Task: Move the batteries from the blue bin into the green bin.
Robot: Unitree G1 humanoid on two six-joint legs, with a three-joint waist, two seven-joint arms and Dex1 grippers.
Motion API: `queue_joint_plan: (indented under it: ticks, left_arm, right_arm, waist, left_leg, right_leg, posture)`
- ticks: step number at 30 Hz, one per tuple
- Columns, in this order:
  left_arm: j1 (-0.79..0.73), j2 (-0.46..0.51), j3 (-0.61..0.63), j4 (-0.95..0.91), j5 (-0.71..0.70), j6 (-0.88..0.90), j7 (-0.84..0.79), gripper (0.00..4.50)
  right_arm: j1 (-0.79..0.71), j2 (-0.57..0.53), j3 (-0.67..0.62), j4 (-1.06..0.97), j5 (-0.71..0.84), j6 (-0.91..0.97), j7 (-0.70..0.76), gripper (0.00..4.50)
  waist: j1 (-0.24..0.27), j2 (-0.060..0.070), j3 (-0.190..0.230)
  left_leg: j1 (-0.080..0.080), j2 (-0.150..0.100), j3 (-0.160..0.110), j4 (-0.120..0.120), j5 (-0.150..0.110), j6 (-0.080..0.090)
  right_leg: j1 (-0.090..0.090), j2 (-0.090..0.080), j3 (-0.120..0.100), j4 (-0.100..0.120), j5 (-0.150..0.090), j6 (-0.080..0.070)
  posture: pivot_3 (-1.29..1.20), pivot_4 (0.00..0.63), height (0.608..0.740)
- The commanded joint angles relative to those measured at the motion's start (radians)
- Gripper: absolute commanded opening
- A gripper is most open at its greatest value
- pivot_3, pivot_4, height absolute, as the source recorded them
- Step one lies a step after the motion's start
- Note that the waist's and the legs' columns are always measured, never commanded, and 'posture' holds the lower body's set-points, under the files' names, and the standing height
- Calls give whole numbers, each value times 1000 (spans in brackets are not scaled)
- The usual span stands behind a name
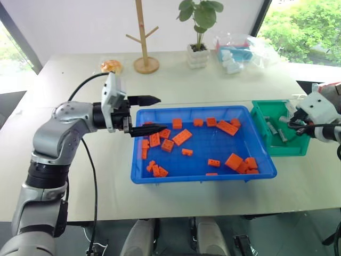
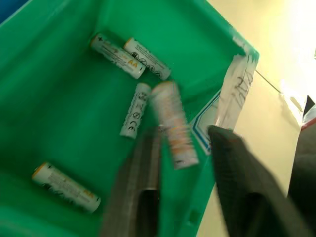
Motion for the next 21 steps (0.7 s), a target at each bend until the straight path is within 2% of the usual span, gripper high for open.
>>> queue_joint_plan:
  ticks: [1, 6, 10, 15, 18, 21]
  left_arm:
    - [-23, -1, 8, 9, 9, -24, -14, 4500]
    - [-13, -5, 16, 18, 11, -24, -17, 4500]
    - [22, 10, 32, 10, 11, -20, -10, 4500]
    - [54, 36, 63, 5, -5, 1, 11, 4500]
    - [73, 57, 101, 6, -27, 35, 21, 4500]
    - [99, 79, 118, 6, -26, 31, 15, 4500]
  right_arm:
    - [0, 7, -101, -111, 87, -18, -4, 2935]
    - [107, 11, -268, -283, 283, 53, 111, 2935]
    - [328, -1, -478, -425, 411, 152, 245, 2935]
    - [570, 22, -732, -461, 518, 222, 369, 2935]
    - [683, 48, -804, -433, 509, 178, 383, 2935]
    - [729, 72, -821, -417, 519, 159, 357, 2935]
  waist:
    - [2, 0, 0]
    - [16, 0, 0]
    - [35, 0, 0]
    - [32, 0, 0]
    - [28, -1, 0]
    - [25, -1, 0]
  left_leg:
    - [0, 0, 0, 0, 0, 0]
    - [-1, 0, -2, 0, 0, 0]
    - [-1, 0, -3, 0, -1, 2]
    - [1, 0, -3, 1, -2, 2]
    - [2, 0, -3, 1, -2, 2]
    - [4, 1, -2, 1, -2, 2]
  right_leg:
    - [0, 0, 0, 0, 0, 0]
    - [1, 0, -1, 0, 0, 0]
    - [2, 0, -2, -2, 0, 0]
    - [5, 0, -2, -4, -1, 0]
    - [7, 0, -2, -5, -1, 0]
    - [7, 0, -2, -4, -1, -1]
  posture:
    - [0, 150, 693]
    - [0, 150, 693]
    - [0, 150, 693]
    - [0, 150, 693]
    - [0, 150, 693]
    - [0, 150, 693]
